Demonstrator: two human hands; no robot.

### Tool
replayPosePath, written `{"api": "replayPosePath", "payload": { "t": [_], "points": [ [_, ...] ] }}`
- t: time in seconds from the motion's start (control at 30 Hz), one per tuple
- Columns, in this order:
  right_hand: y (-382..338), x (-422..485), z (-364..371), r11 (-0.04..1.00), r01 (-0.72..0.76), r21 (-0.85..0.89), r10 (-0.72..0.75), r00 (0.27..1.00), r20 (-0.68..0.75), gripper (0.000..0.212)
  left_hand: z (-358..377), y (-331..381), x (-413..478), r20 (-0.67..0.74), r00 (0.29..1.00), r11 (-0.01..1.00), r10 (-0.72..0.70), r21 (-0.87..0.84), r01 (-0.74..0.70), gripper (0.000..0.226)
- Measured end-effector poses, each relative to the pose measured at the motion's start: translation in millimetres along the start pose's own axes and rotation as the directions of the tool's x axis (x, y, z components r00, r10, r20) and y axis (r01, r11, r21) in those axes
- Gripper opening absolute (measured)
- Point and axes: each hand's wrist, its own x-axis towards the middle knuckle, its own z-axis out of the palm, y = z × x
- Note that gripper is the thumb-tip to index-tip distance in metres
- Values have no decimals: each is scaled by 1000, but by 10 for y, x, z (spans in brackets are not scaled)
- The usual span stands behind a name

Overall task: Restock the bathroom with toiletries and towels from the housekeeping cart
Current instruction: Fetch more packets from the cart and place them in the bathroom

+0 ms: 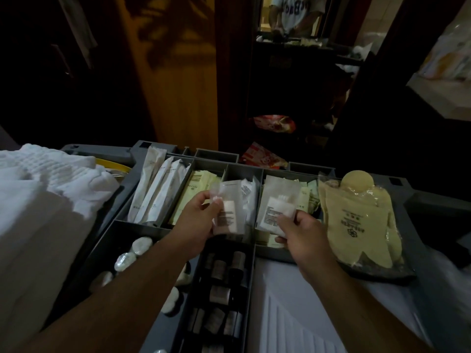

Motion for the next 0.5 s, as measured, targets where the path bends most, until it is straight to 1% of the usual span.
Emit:
{"api": "replayPosePath", "payload": {
  "t": [0.03, 0.1, 0.17, 0.2, 0.27, 0.3, 0.33, 0.4, 0.43, 0.47, 0.5],
  "points": [
    [0, 6, -1, 1000, 17, -21, -17, 1000, 12, 8, -4, 7, -7, -19, 1000, 1000, 1, 8, -1, 18],
    [-13, 9, 6, 996, 49, -68, -45, 997, 55, 17, -36, 16, -6, -60, 998, 999, 20, 42, -18, 22],
    [-25, 19, 33, 997, 72, -30, -68, 992, 110, 28, -81, 39, -7, -89, 996, 997, 31, 74, -24, 25],
    [-34, 25, 52, 998, 57, 18, -59, 989, 133, 29, -103, 62, -21, -94, 995, 998, 21, 64, -15, 24],
    [-55, 41, 117, 993, 8, 115, -28, 985, 168, 20, -150, 120, -65, -75, 997, 1000, -23, -9, 23, 30],
    [-59, 54, 157, 990, -5, 141, -20, 984, 176, 10, -187, 145, -86, -62, 997, 999, -38, -35, 36, 35],
    [-77, 51, 204, 990, -11, 142, -14, 984, 176, 7, -218, 173, -121, -50, 998, 998, -42, -47, 40, 38],
    [-87, 54, 316, 997, 20, 79, -35, 981, 192, 34, -312, 192, -174, -25, 999, 998, -38, -58, 37, 44],
    [-84, 51, 369, 998, 37, 56, -48, 979, 198, 38, -369, 185, -186, -8, 999, 997, -36, -72, 35, 47],
    [-77, 48, 428, 998, 51, 44, -59, 979, 197, 35, -411, 189, -215, 5, 999, 995, -34, -94, 34, 50],
    [-68, 49, 485, 997, 61, 45, -69, 978, 199, 26, -451, 188, -245, 9, 1000, 993, -30, -110, 31, 50]
  ]
}}
